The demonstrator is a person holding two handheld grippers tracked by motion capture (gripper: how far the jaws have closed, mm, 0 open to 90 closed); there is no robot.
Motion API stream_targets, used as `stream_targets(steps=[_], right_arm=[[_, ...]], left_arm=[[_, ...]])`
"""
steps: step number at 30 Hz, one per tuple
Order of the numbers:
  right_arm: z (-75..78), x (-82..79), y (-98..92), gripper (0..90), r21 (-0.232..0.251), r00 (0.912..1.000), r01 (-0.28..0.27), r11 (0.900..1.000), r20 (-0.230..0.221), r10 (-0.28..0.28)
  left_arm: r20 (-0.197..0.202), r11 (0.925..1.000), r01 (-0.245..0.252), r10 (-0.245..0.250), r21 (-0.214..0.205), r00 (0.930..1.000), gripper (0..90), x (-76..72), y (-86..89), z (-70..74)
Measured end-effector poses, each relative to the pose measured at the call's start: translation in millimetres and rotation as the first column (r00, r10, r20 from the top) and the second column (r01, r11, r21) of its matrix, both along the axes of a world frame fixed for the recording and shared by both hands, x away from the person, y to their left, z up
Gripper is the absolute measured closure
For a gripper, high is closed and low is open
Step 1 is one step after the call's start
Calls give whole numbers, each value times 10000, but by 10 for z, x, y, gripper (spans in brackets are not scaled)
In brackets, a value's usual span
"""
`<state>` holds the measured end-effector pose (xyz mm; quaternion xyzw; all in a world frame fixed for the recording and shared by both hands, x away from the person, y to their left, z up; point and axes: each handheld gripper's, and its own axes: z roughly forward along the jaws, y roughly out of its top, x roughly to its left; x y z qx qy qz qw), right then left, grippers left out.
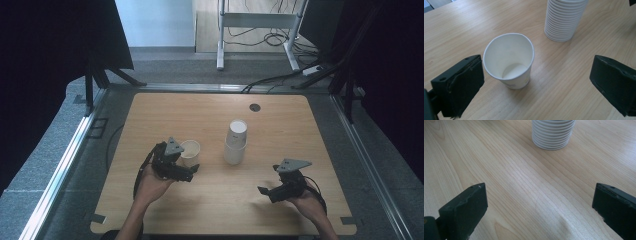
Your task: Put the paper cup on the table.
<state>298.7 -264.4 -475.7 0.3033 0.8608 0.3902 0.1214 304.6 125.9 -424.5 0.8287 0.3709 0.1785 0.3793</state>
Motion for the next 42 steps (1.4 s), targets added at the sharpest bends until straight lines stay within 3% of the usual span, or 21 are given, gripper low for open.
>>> stream_targets(steps=[7,12,19,28,35,41,42], right_arm=[[12,-34,-28,0,-13,9999,78,10000,115,-78],[7,-75,-75,0,27,9996,235,9997,150,-235],[-30,-98,-112,0,-7,9991,421,9991,64,-421],[-110,-163,-156,1,-248,9981,609,9978,-47,-610],[-198,-185,-182,1,-521,9969,754,9958,-180,-765],[-322,-183,-171,1,-1107,9975,664,9916,-180,-688],[-343,-179,-169,1,-1212,9978,599,9908,-217,-630]], left_arm=[[257,9995,276,-280,177,9993,0,-135,8,-47],[357,9995,265,-259,-144,9990,0,-255,55,-157],[123,9995,220,-217,-242,9997,0,-346,98,-332],[-546,9997,54,-67,-242,9985,0,-422,130,-638],[-848,9995,114,-88,305,9964,0,-422,62,-775],[-1553,9963,378,-254,772,9875,0,-405,-36,-936],[-1522,9968,391,-281,697,9879,0,-406,-41,-950]])
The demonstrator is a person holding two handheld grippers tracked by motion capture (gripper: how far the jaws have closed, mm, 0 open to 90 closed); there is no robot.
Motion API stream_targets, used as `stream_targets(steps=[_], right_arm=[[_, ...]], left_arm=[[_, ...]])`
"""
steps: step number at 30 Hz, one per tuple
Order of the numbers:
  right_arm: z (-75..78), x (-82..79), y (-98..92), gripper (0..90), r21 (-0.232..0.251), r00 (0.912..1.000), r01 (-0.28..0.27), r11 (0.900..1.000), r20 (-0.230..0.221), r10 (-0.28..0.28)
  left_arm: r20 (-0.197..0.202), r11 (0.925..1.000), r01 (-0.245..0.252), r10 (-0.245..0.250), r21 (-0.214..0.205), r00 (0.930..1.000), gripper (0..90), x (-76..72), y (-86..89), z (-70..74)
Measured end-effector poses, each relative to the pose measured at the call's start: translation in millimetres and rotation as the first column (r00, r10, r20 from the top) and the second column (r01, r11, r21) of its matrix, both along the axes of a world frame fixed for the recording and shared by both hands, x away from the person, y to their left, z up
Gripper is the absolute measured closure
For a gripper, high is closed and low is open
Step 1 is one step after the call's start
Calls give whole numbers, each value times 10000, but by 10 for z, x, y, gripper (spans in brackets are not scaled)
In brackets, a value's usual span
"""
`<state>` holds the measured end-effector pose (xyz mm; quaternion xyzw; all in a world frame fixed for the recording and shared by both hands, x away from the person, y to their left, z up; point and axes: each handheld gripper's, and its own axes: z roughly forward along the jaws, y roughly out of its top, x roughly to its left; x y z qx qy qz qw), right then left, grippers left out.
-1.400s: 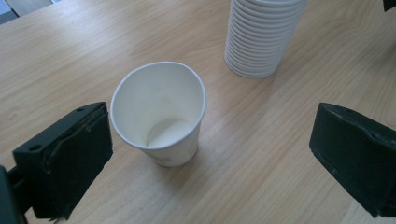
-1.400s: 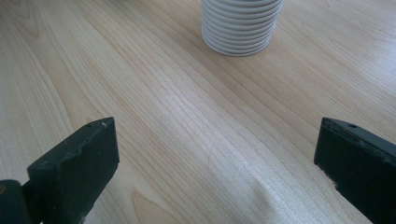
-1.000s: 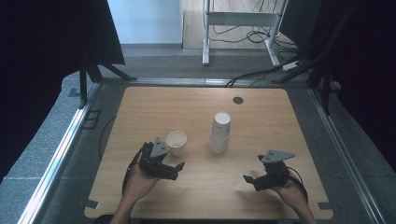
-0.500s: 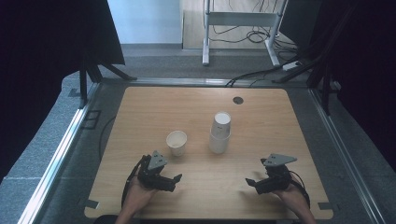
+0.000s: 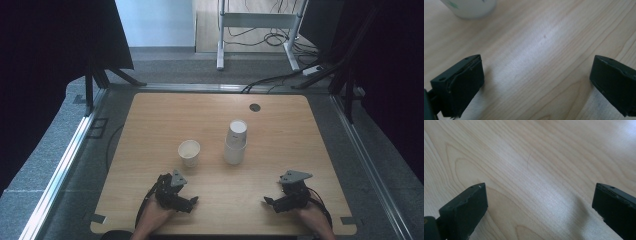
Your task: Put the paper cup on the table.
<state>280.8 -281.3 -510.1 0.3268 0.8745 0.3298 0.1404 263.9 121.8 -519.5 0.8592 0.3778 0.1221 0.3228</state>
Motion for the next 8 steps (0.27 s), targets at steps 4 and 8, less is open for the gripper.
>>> stream_targets(steps=[4,8], right_arm=[[-67,13,-9,0,249,9996,24,9997,-266,-17],[-84,11,-18,0,371,9999,27,9993,-116,-22]], left_arm=[[145,9999,-64,66,-116,9999,0,-14,6,-18],[162,9995,-298,300,-106,9994,0,-29,-7,-18]])
